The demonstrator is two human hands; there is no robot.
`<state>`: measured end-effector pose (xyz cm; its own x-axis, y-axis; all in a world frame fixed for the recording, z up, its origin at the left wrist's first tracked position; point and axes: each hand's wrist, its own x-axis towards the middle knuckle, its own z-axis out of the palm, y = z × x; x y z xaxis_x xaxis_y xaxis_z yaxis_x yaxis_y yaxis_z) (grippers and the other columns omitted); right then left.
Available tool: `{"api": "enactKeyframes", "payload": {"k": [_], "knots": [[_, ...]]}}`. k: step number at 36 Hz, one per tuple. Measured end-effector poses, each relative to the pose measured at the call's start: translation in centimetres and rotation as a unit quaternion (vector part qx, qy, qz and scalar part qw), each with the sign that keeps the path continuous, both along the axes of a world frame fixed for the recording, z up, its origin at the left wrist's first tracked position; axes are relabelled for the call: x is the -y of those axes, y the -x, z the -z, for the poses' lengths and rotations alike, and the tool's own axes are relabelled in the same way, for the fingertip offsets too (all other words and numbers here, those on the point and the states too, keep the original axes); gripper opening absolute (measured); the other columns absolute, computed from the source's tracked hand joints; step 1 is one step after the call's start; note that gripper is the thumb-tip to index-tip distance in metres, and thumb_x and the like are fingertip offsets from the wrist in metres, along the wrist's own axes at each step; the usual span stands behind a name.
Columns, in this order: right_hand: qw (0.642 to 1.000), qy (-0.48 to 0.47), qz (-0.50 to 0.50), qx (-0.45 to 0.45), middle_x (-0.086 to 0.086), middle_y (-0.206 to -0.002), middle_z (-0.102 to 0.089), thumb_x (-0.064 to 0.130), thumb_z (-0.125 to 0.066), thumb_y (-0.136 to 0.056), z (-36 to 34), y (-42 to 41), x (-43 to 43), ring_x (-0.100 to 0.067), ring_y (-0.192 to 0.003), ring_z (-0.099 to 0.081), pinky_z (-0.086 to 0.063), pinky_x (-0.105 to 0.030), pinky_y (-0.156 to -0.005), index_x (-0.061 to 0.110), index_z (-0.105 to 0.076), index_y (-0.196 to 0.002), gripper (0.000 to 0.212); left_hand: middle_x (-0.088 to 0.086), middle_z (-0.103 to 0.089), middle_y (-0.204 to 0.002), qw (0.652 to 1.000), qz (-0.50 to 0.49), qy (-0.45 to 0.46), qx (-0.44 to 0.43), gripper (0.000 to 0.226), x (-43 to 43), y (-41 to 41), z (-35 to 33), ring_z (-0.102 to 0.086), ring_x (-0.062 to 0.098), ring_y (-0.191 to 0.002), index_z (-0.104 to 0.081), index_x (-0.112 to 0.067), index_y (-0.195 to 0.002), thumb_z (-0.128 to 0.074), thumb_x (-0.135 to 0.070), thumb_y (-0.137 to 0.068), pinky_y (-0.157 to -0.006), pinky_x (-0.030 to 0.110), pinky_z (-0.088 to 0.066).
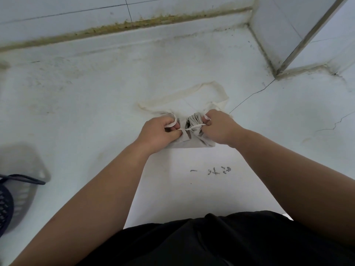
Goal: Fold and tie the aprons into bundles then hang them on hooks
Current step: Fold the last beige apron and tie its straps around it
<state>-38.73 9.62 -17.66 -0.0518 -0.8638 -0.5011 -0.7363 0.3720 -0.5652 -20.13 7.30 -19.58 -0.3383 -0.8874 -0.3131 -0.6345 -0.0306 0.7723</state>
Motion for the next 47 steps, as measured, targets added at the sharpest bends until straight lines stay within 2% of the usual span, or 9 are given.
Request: {"api": "enactKeyframes", "payload": {"k": [7, 14, 20, 26, 29, 34, 37, 43, 47], "knots": [[0.995, 0.047, -0.089, -0.016, 0.001, -0.057, -0.028, 0.009, -0.054, -0.089, -0.2, -0.5, 0.3, -0.013, -0.053, -0.025, -0.025, -0.019, -0.045, 0.014, -0.024, -0.055, 0.045, -0.01, -0.051, -0.065, 0.998, 0.024, 0.035, 0.054, 0.019, 0.1, 0.6, 0.4, -0.046, 0.008, -0.062, -0.052, -0.025, -0.07, -0.068, -0.024, -0.081, -0.064, 0.027, -0.04], [0.988, 0.032, -0.141, -0.048, 0.005, -0.061, -0.039, 0.023, -0.053, -0.093, 0.6, -0.9, 0.2, -0.015, -0.064, -0.038, -0.028, -0.014, -0.05, 0.022, -0.036, -0.057, 0.04, -0.011, -0.051, -0.064, 0.995, 0.034, 0.045, 0.086, 0.023, 0.3, 0.4, 1.0, -0.046, 0.007, -0.062, -0.05, -0.03, -0.065, -0.065, -0.028, -0.082, -0.064, 0.029, -0.04], [0.997, 0.029, -0.056, 0.045, 0.003, -0.057, -0.036, 0.018, -0.054, -0.092, 0.7, -0.6, -0.4, -0.012, -0.055, -0.036, -0.027, -0.014, -0.043, 0.018, -0.037, -0.057, 0.039, -0.008, -0.051, -0.064, 0.995, 0.031, 0.066, 0.073, 0.021, 0.0, 0.4, 1.2, -0.045, 0.01, -0.061, -0.052, -0.025, -0.069, -0.064, -0.026, -0.086, -0.06, 0.027, -0.036], [0.997, 0.013, -0.045, 0.059, 0.003, -0.058, -0.036, 0.023, -0.055, -0.09, 0.8, -0.7, -0.1, -0.01, -0.054, -0.034, -0.026, -0.021, -0.049, 0.017, -0.036, -0.055, 0.04, -0.009, -0.052, -0.066, 0.995, 0.021, 0.059, 0.074, 0.023, -0.1, 0.4, 1.1, -0.046, 0.007, -0.062, -0.05, -0.028, -0.067, -0.064, -0.028, -0.084, -0.06, 0.027, -0.036], [0.996, 0.016, -0.083, 0.019, 0.004, -0.057, -0.037, 0.032, -0.059, -0.088, 1.1, -0.8, 0.1, -0.013, -0.058, -0.038, -0.03, -0.025, -0.054, 0.018, -0.037, -0.056, 0.042, -0.009, -0.053, -0.067, 0.995, 0.025, 0.054, 0.077, 0.021, -0.1, 0.4, 1.1, -0.047, 0.007, -0.062, -0.051, -0.027, -0.068, -0.063, -0.029, -0.084, -0.062, 0.028, -0.037], [0.976, 0.012, -0.161, -0.148, 0.011, -0.069, -0.043, 0.048, -0.054, -0.089, 1.3, -1.4, 0.1, -0.014, -0.084, -0.041, -0.031, -0.033, -0.081, 0.029, -0.042, -0.063, 0.035, -0.016, -0.055, -0.07, 0.995, 0.039, 0.041, 0.084, 0.017, 0.1, 0.3, 1.2, -0.05, 0.001, -0.067, -0.054, -0.03, -0.072, -0.065, -0.03, -0.084, -0.065, 0.026, -0.04], [0.959, 0.041, -0.193, -0.203, 0.009, -0.069, -0.044, 0.047, -0.049, -0.091, 1.4, -2.4, 0.3, -0.018, -0.086, -0.043, -0.029, -0.035, -0.083, 0.025, -0.038, -0.063, 0.037, -0.014, -0.053, -0.067, 0.993, 0.05, 0.04, 0.095, 0.024, 0.3, 0.3, 1.1, -0.048, 0.002, -0.063, -0.049, -0.032, -0.067, -0.065, -0.03, -0.086, -0.062, 0.026, -0.036], [0.978, 0.032, -0.18, -0.1, 0.005, -0.061, -0.043, 0.039, -0.04, -0.098, 1.5, -1.5, 0.1, -0.02, -0.073, -0.046, -0.028, -0.036, -0.083, 0.021, -0.036, -0.059, 0.043, -0.009, -0.053, -0.065, 0.992, 0.06, 0.053, 0.094, 0.025, 0.4, -0.1, 1.3, -0.046, 0.005, -0.061, -0.051, -0.027, -0.067, -0.062, -0.027, -0.089, -0.06, 0.027, -0.036], [0.985, 0.032, -0.16, -0.052, 0.002, -0.059, -0.041, 0.03, -0.041, -0.099, 1.6, -1.0, 0.3, -0.02, -0.066, -0.043, -0.031, -0.031, -0.071, 0.019, -0.035, -0.058, 0.043, -0.007, -0.042, -0.061, 0.99, 0.069, 0.089, 0.089, 0.044, 0.1, -0.3, 1.4, -0.039, 0.007, -0.055, -0.038, -0.025, -0.055, -0.057, -0.025, -0.094, -0.056, 0.03, -0.028]]}}
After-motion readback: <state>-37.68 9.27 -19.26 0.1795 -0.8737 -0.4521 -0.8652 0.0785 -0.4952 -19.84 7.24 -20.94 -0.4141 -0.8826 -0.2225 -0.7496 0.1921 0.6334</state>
